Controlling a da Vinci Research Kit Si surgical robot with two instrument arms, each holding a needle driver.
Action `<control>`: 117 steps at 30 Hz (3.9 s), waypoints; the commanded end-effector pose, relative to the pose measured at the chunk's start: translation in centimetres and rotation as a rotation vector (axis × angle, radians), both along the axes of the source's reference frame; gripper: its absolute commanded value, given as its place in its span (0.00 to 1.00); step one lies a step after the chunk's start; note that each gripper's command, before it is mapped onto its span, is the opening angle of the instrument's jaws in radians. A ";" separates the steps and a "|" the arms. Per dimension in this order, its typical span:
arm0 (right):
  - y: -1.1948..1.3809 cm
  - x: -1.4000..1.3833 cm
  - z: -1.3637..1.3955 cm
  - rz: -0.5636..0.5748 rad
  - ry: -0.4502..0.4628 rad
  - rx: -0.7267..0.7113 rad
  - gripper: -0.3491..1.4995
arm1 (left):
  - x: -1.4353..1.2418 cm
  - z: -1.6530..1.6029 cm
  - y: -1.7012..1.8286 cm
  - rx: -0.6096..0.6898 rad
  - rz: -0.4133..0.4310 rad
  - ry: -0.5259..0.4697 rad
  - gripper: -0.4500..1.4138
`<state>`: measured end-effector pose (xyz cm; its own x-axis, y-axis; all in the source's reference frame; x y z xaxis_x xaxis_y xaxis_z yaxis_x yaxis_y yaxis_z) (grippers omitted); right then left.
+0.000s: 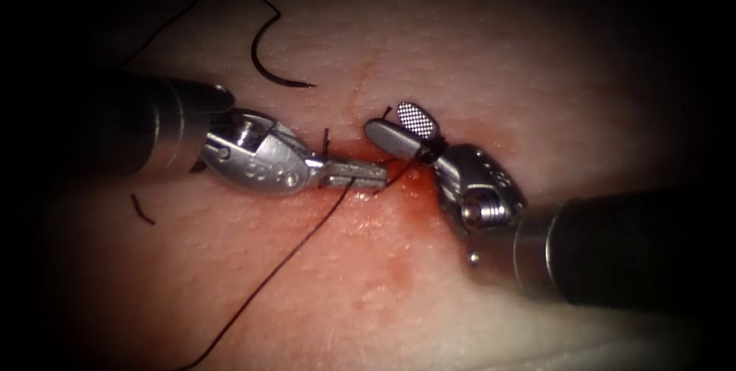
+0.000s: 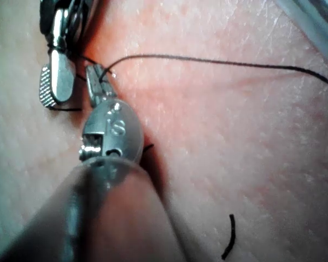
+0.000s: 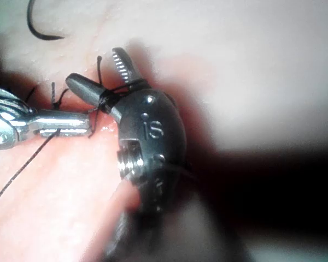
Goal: Wound Closure
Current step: With the right needle holder, grab the tail end of the suture, then move the left arm up and the right arm down to secure the thread, then wrap the suture twice around the right tool counter-clockwise.
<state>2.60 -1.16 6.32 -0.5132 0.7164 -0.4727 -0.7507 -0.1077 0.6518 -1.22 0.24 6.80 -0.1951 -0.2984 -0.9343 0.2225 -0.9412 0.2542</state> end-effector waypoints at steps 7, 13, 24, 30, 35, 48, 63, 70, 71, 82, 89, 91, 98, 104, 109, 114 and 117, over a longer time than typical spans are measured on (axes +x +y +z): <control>0.06 0.29 0.11 -0.017 0.018 0.007 0.58 | -0.04 0.05 0.03 -0.001 0.000 -0.002 0.00; 0.06 0.33 0.14 -0.029 0.008 0.028 0.00 | 0.00 0.04 0.02 -0.001 0.001 -0.001 0.00; -0.13 0.42 0.07 -0.105 -0.042 -0.036 0.00 | 0.03 -0.08 0.10 0.008 -0.008 0.006 0.03; -0.24 0.49 0.01 -0.136 -0.070 -0.069 0.00 | 0.07 -0.30 0.33 0.025 -0.041 0.018 0.06; -0.34 0.48 0.03 -0.150 -0.086 -0.089 0.00 | 0.11 -0.45 0.56 0.024 -0.065 0.044 0.07; -0.62 0.48 -0.15 -0.187 -0.111 -0.115 0.00 | 0.05 -0.29 1.25 0.049 -0.117 0.092 0.09; -0.92 0.47 -0.32 -0.243 -0.143 -0.118 0.00 | 0.06 -0.04 1.88 0.085 -0.143 0.113 0.06; -0.97 0.49 -0.36 -0.281 -0.126 -0.099 0.00 | 0.02 0.05 2.13 0.090 -0.157 0.119 0.03; -0.97 0.49 -0.36 -0.281 -0.126 -0.099 0.00 | 0.01 0.06 2.14 0.090 -0.158 0.120 0.02; -0.95 0.61 -0.26 -0.110 0.399 0.191 0.00 | 0.00 0.09 2.11 0.068 -0.137 0.129 0.00; -1.04 0.60 -0.31 -0.117 0.256 0.109 0.00 | 0.02 0.11 2.23 0.078 -0.137 0.129 0.00; -1.11 0.61 -0.40 -0.149 0.139 0.038 0.00 | 0.02 0.15 2.33 0.082 -0.152 0.124 0.00; -1.36 0.76 -0.65 -0.247 -0.199 -0.157 0.00 | -0.06 0.32 2.37 0.073 -0.165 0.134 0.00; -1.48 0.91 -0.76 -0.257 -0.242 -0.160 0.00 | -0.10 0.35 2.44 0.048 -0.165 0.132 0.00; -1.51 0.92 -0.72 -0.267 -0.247 -0.152 0.00 | -0.10 0.35 2.51 0.013 -0.177 0.119 0.00; -1.50 0.93 -0.70 -0.268 -0.251 -0.146 0.00 | -0.13 0.34 2.50 0.011 -0.194 0.117 0.00; -1.49 0.93 -0.71 -0.267 -0.250 -0.148 0.00 | -0.15 0.32 2.49 0.005 -0.195 0.120 0.00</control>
